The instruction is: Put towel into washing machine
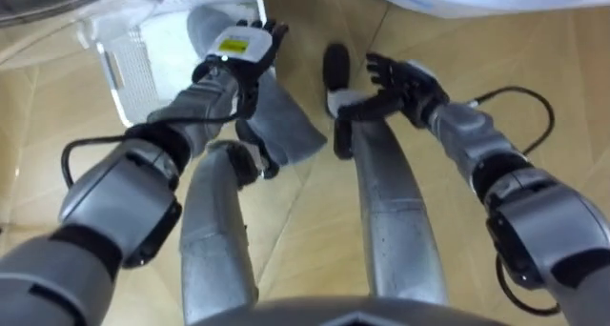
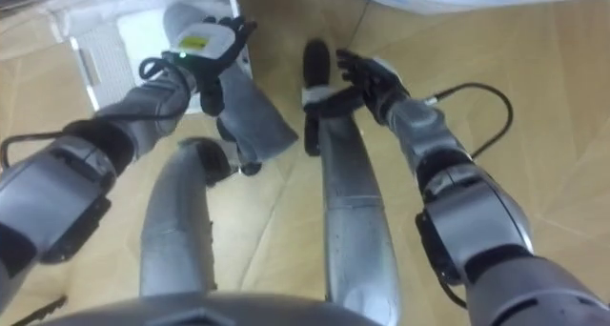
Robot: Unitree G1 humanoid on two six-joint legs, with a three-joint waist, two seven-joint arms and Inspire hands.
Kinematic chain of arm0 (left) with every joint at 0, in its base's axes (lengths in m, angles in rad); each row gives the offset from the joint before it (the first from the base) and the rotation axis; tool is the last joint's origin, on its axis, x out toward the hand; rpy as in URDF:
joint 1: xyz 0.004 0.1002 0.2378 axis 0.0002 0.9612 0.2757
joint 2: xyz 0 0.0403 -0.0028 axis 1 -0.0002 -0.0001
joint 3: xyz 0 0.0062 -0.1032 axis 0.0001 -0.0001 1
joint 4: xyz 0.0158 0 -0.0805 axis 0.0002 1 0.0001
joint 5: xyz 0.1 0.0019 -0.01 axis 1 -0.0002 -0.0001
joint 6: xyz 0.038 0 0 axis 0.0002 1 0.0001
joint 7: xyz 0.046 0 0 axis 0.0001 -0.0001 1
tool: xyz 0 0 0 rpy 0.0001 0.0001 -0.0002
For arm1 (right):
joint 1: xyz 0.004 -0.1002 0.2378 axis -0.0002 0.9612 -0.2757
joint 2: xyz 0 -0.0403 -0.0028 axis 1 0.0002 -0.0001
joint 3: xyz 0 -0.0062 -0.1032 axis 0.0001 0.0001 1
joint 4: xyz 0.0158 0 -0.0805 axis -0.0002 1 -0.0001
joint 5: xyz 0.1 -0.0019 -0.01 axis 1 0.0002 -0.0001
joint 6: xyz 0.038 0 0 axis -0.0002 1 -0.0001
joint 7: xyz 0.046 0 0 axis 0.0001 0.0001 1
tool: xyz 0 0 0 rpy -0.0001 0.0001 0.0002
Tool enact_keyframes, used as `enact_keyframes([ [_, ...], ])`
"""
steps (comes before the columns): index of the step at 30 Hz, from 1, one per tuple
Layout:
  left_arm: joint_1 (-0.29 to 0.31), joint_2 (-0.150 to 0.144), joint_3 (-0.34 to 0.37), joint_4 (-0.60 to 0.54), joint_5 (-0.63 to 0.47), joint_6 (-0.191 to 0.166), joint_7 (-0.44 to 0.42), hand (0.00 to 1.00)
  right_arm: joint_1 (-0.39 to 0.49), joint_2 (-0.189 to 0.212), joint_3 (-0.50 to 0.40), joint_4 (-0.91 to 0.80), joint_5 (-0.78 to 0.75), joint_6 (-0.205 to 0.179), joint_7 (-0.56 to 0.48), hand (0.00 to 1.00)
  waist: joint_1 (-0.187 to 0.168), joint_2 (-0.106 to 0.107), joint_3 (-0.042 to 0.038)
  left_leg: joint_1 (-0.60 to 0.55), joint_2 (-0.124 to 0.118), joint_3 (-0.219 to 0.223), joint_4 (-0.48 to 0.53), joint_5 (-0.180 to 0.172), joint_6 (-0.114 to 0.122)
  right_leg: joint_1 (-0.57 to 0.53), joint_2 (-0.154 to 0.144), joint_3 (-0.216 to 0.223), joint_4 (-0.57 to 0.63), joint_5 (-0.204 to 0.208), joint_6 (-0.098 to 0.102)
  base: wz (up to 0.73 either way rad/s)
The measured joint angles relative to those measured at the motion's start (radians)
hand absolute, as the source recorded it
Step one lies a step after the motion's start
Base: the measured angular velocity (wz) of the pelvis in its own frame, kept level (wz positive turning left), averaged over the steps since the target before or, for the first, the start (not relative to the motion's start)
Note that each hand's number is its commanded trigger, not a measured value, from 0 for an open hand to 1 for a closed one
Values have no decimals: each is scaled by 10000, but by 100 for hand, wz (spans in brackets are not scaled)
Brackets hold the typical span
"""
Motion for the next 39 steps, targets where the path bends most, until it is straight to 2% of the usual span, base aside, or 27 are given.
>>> enact_keyframes([
  [5, -22, -24, -851, -162, 38, -87, 83, 0, -81, 150, 7, -4, -2, -223, -3, 0, -70, -18, -9, -470, 151, 85, 195, -40, 63, -405, 72, -9, -35, 130, -14, -9],
  [9, -287, 49, -1360, -153, 14, -169, -195, 0, -478, 242, 203, -20, 1, -257, 17, 0, -353, -38, -10, -801, 208, 65, 256, -54, 82, -694, 54, -55, 14, 159, -6, 0],
  [12, -555, 21, -1721, -155, -12, -225, -486, 0, -784, 251, 208, -12, 99, -339, 21, 0, -370, -70, 1, -1012, 210, 61, 261, -61, 88, -898, 55, -70, -3, 161, -9, 0],
  [13, -613, -1, -1849, -156, -15, -252, -625, 10, -859, 274, 210, 11, 223, -340, 30, 0, -369, -83, 3, -1059, 215, 57, 260, -69, 81, -941, 66, -70, -16, 162, -10, -3],
  [14, -622, -14, -1882, -156, -15, -269, -677, 62, -898, 281, 210, 12, 297, -343, 42, 0, -371, -86, 4, -1076, 221, 54, 259, -74, 81, -952, 75, -72, -33, 162, -10, -6],
  [15, -632, -34, -1915, -156, -15, -297, -772, 78, -976, 290, 209, 13, 384, -387, 74, 0, -376, -93, 1, -1115, 239, 46, 258, -94, 84, -975, 97, -80, -72, 162, -8, -5],
  [16, -655, -49, -1928, -152, -35, -315, -885, 100, -1008, 295, 236, 4, 473, -464, 79, 0, -377, -135, 2, -1146, 242, 41, 256, -106, 84, -1010, 98, -93, -77, 161, -8, -5],
  [18, -710, -46, -1997, -113, -107, -313, -1085, 100, -1021, 300, 417, 25, 603, -551, 78, 0, -400, -225, 15, -1179, 246, 20, 251, -120, 80, -1035, 96, -123, -85, 164, -36, 0],
  [19, -758, -11, -2256, -106, -262, -312, -1244, 100, -1019, 302, 550, 54, 692, -552, 79, 0, -423, -249, 13, -1202, 243, -12, 250, -120, 89, -1039, 88, -152, -85, 172, -76, 0],
  [24, -864, -5, -3034, -105, -796, -313, -2047, 100, -1084, 402, 971, 362, 792, -568, 77, 0, -481, -252, 14, -1320, 189, -120, 244, -130, 169, -1081, 4, -260, -75, 131, -94, 3],
  [34, -1159, -85, -3197, -107, -1256, -288, -3502, 100, -1116, 431, 929, 406, 723, -569, 81, 0, -539, -269, 7, -1266, 101, 66, 21, -160, 274, -1147, -170, -211, -90, 73, 22, 2],
  [39, -907, -90, -3422, -109, -1585, -287, -4031, 100, -1031, 437, 966, 456, 838, -583, 94, 0, -573, -302, 1, -1051, 101, 139, -97, -159, 275, -1020, -196, -167, -92, 21, 30, 0],
])
